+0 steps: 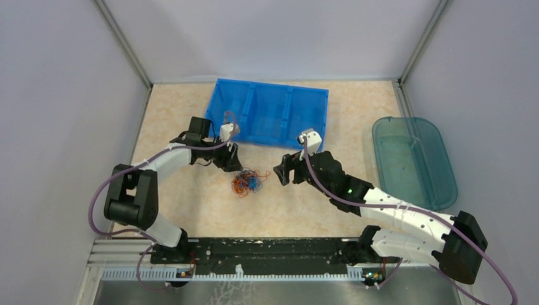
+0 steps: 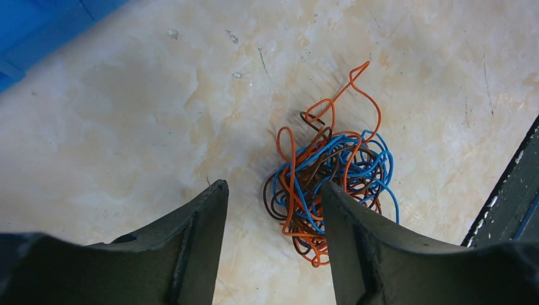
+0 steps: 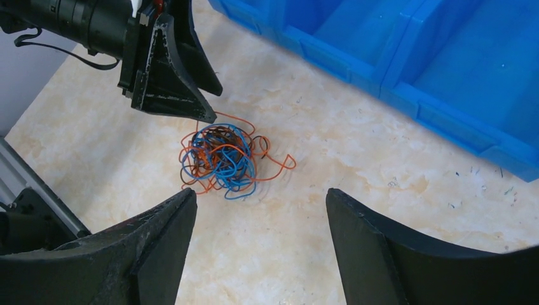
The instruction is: Untangle the cables
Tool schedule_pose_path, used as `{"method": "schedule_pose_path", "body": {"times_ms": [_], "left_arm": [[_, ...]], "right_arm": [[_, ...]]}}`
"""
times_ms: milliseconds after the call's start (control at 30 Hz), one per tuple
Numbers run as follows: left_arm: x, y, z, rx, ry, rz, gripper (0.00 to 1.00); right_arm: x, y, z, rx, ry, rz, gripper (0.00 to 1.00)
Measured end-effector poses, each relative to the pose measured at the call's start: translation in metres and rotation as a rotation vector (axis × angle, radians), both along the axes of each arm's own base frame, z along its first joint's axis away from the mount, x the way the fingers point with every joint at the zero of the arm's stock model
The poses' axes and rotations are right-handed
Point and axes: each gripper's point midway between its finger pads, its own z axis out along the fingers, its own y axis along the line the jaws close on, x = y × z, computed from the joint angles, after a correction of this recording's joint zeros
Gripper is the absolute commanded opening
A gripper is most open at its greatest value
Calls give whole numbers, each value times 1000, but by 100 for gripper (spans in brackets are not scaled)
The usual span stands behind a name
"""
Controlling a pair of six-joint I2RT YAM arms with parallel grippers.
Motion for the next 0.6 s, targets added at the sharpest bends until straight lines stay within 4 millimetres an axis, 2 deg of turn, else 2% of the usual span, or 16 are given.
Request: {"method": "schedule_pose_path", "body": {"times_ms": [367, 533, 600], "left_arm": [[-2, -4, -10, -18, 27, -17, 50], [-3, -4, -11, -17, 27, -20, 34], [-3, -4, -11, -17, 28, -22, 24]], "right_arm": [[-1, 0, -9, -19, 21, 0, 71], [-1, 1, -9, -22, 21, 7, 65], [-1, 1, -10, -22, 22, 9, 64]]}}
